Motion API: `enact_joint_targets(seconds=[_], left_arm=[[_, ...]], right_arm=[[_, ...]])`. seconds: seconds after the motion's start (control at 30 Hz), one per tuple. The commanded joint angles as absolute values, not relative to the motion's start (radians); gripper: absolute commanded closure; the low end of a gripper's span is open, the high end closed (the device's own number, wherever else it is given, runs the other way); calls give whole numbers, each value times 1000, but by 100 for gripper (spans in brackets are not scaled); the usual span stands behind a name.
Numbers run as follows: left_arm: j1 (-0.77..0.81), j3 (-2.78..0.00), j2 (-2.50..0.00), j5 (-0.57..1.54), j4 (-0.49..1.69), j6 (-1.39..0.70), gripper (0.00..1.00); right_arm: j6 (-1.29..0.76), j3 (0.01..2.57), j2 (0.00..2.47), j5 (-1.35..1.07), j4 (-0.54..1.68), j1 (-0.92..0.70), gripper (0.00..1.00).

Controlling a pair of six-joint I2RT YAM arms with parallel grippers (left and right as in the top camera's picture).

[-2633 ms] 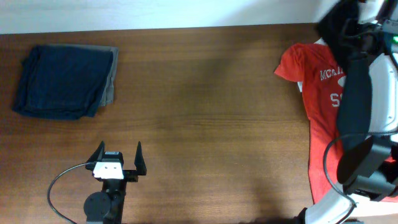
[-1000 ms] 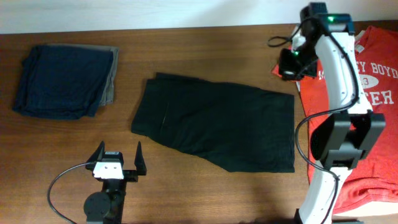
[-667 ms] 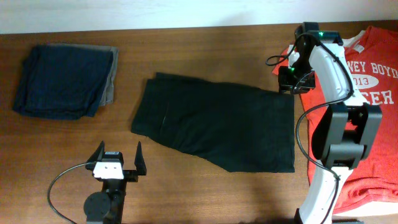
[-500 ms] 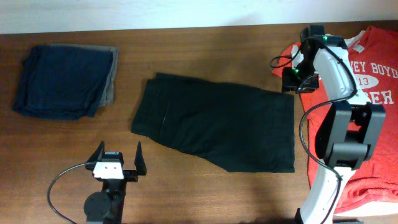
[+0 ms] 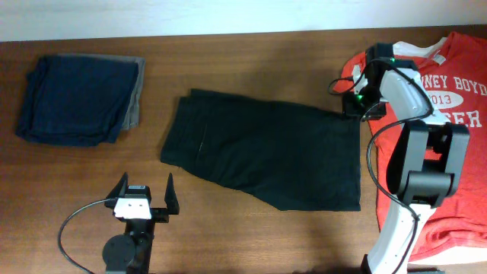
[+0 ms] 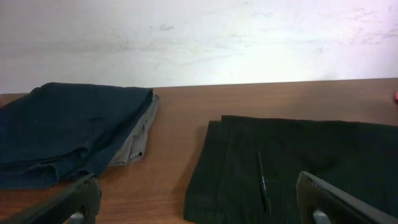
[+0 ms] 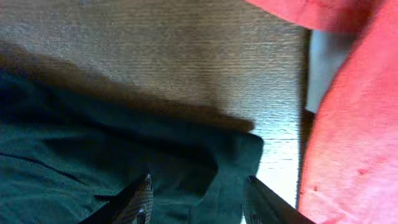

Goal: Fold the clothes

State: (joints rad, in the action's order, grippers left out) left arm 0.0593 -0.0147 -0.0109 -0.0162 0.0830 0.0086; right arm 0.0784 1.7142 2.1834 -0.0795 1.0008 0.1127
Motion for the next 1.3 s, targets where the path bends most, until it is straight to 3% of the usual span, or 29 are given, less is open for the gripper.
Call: enact_joint_targets(seconds=[0.0,0.33,0.47,0.77,0.87,0.97,1.27], left_arm=[[54,-9,-5,-23,83,28,1],[54,-9,-5,-23,83,28,1],[54,-9,-5,-23,83,28,1],[54,-9,-5,-23,83,28,1],[54,-9,-5,-23,83,28,1],[54,-9,-5,-23,83,28,1],[54,-9,-5,-23,83,28,1]], right_arm=[[88,1707,2186,-150,986,112,50],[104,1707,2176,-252,1012,153,44],[104,1705,2178,-255,1013,152,55],[70,1704,2183,-255,1016,151,60],[75,1704,2184,-251,988,151,57],[225,1704,2184,-251,994,152,46],[360,1704,2208,-262,1005,153,48]])
